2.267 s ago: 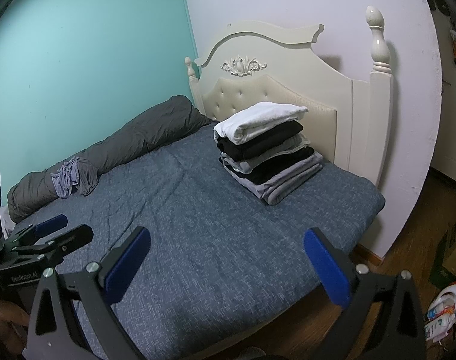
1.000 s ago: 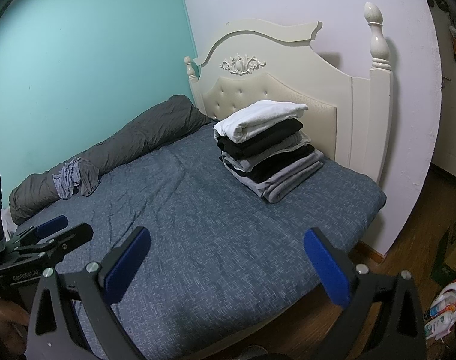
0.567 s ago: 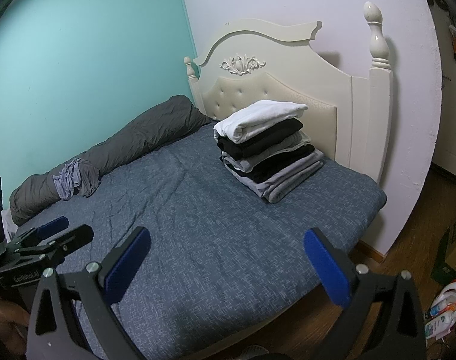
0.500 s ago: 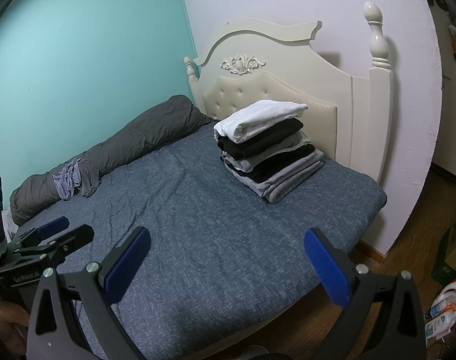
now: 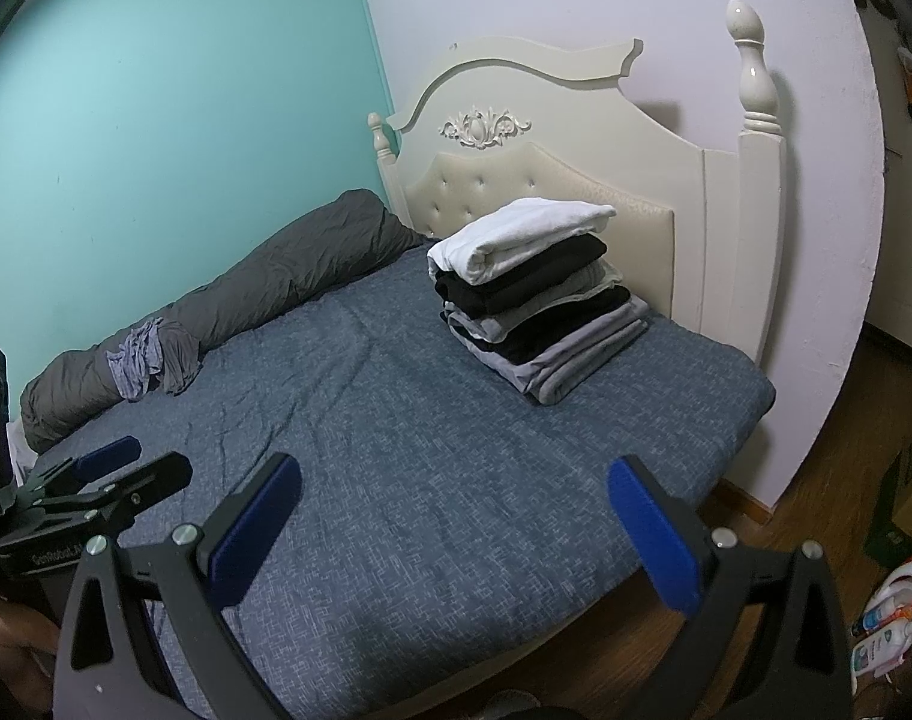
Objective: Fold clothes
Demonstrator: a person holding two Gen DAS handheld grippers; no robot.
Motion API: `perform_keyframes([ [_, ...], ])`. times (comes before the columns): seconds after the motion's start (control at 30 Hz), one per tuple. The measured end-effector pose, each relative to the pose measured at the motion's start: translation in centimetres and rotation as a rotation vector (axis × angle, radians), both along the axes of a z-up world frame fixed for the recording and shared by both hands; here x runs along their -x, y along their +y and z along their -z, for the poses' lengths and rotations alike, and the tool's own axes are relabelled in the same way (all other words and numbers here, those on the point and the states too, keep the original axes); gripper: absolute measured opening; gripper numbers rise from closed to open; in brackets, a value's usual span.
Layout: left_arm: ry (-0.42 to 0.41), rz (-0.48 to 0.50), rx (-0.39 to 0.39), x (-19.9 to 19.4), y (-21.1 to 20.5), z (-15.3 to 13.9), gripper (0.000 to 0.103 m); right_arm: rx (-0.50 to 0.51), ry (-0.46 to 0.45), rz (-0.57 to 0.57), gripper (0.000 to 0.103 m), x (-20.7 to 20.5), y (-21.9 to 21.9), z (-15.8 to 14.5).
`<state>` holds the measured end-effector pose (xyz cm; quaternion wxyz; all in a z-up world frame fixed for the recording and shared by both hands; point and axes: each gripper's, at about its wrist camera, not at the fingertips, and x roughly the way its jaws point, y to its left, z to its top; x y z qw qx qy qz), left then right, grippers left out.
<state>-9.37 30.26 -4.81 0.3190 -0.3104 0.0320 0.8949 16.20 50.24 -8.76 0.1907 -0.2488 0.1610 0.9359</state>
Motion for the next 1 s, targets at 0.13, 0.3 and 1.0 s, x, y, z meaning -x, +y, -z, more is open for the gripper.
perform_keyframes([
  [0.13,-0.002,-0.003,-0.001,-0.09,0.14,0.11,0.103,-0.001,0.000,0.000,0.103,0.00,-0.03,0.02],
  [0.3,0.002,-0.005,-0.003,-0.20,0.08,0.08,0.103,0.000,-0.001,0.000,0.103,-0.01,0.00,0.03],
  [1.0,-0.010,-0.013,0.001,0.13,-0.11,0.14,0.103,0.004,0.000,-0.002,0.103,-0.02,0.11,0.10],
])
